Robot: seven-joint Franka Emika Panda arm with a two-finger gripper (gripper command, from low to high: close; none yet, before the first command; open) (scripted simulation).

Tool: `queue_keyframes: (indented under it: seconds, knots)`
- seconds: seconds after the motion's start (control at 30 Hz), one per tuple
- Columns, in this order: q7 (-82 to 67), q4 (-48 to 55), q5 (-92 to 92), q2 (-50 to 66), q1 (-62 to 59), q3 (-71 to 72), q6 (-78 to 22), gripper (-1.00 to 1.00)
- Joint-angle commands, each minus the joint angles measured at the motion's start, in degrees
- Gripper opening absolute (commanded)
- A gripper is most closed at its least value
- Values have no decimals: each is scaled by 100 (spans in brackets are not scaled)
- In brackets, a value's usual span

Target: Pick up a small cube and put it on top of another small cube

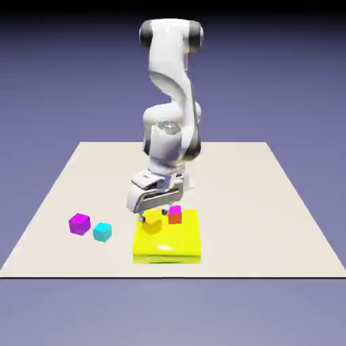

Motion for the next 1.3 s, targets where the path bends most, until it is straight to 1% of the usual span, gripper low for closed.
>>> queue_keyframes:
  seconds: [0.0,0.1,0.23,0.3,0.53,0.57,0.6,0.83,1.07,1.27]
  knots:
    - [-188,66,-142,205,141,-208,-94,0]
    - [-703,54,-828,734,215,-582,38,0]
    - [-1483,-441,-1593,1358,-315,-1212,741,0]
    - [-1492,-447,-1592,1364,-321,-1224,746,0]
    - [-1448,-158,-1314,2765,-1314,-466,1948,0]
    - [-1448,-158,-1314,2765,-1314,-466,1948,-100]
    - [-1448,-158,-1314,2765,-1314,-466,1948,-100]
    - [-1514,-450,-1652,1321,-336,-1267,740,-100]
    - [-2159,-530,-3396,113,-773,-2480,555,-100]
    - [-2189,-354,-3046,1305,-1636,-1837,1631,-100]
